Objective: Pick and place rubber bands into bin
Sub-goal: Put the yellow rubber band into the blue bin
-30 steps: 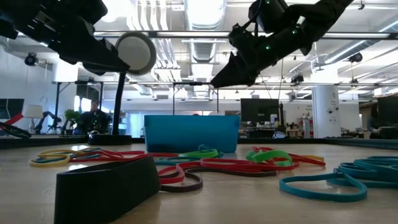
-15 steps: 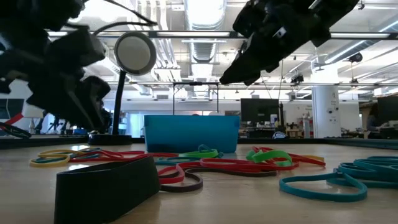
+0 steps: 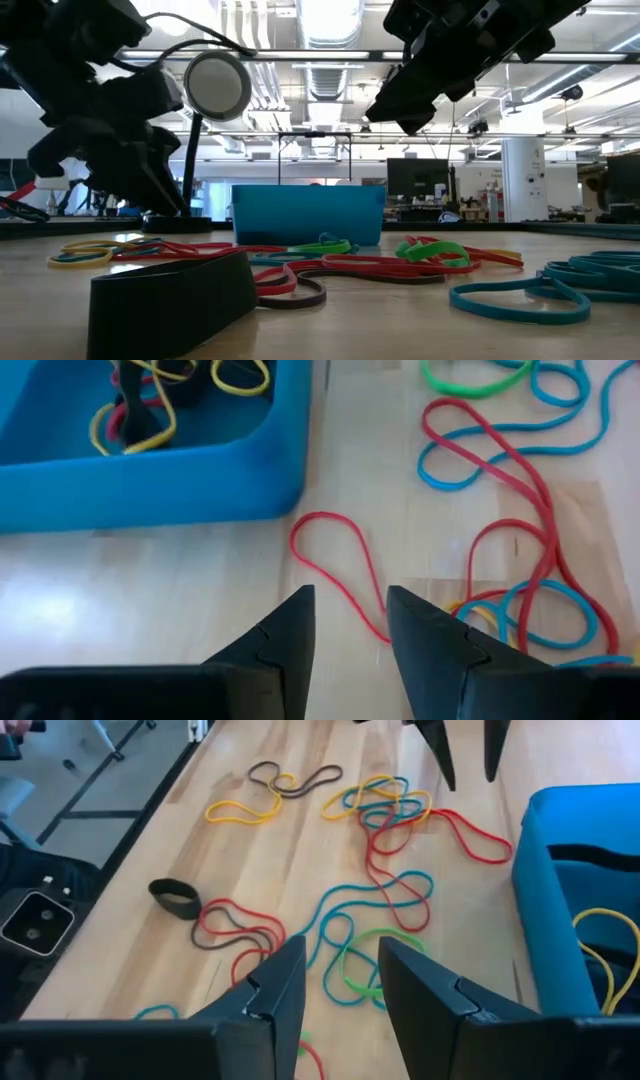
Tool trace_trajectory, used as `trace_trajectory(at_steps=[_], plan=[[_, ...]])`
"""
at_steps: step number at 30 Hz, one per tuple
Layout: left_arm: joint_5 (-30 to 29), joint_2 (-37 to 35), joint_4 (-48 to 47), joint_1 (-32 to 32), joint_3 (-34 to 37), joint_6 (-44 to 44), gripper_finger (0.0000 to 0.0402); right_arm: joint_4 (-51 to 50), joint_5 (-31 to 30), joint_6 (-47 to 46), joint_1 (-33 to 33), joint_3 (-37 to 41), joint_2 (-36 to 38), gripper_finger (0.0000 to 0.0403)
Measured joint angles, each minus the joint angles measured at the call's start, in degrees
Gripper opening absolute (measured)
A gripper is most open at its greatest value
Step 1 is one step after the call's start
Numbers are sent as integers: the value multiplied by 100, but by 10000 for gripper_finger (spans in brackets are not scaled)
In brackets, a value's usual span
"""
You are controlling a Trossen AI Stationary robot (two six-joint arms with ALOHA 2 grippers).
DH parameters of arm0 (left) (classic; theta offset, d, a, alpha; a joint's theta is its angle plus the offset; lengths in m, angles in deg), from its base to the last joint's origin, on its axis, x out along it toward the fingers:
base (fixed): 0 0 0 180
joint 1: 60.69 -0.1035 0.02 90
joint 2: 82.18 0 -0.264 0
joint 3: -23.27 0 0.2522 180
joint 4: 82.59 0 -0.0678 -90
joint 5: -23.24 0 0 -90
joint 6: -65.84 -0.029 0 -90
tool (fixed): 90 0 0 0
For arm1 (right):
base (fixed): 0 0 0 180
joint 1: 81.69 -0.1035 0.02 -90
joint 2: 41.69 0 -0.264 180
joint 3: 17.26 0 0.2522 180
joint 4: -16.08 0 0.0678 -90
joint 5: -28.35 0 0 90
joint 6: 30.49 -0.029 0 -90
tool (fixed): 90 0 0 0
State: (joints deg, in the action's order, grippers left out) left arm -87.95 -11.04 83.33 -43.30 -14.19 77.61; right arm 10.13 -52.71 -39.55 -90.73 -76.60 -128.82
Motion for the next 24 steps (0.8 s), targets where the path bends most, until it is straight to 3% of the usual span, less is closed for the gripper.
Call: trace_trajectory(at_steps=[8,24], plan=[[918,66,29,-94,1,-4,111,2,-55,0,-87,8,-2,121],[1027,655,-13,-94,4,428,105,-15,-150,-90,-87,59,-7,114]])
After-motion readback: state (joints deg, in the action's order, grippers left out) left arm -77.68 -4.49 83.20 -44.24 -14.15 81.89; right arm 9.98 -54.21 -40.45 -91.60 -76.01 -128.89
